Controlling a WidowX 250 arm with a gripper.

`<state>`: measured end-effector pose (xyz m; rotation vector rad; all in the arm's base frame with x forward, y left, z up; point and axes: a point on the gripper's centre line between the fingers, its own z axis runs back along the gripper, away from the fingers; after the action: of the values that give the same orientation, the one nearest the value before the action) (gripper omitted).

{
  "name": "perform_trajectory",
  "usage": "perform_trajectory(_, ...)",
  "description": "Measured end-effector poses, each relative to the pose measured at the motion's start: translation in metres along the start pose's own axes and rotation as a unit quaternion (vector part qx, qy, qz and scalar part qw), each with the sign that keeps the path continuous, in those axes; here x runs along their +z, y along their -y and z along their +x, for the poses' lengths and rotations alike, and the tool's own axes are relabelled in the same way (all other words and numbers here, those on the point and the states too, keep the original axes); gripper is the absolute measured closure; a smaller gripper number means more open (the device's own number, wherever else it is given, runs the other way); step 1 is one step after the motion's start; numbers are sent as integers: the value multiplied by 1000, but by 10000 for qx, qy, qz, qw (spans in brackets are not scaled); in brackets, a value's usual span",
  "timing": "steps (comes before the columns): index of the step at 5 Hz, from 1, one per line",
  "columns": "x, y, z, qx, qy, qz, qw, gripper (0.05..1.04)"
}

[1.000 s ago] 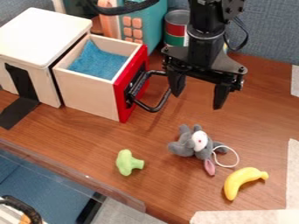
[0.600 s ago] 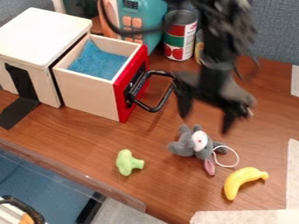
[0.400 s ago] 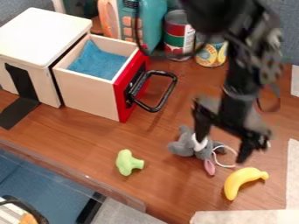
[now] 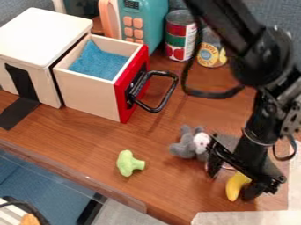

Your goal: Put the banana inside the drawer

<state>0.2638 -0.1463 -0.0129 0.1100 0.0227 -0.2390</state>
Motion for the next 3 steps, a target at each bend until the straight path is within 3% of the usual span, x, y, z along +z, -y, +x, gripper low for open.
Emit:
perform_trajectory(1, -1, 5, 0, -69, 16, 18, 10000, 125)
perform_trajectory(2, 0, 7, -1, -34, 31, -12, 10000, 404)
perform_trajectory(3, 14, -6, 6, 135, 201, -70, 9997, 698)
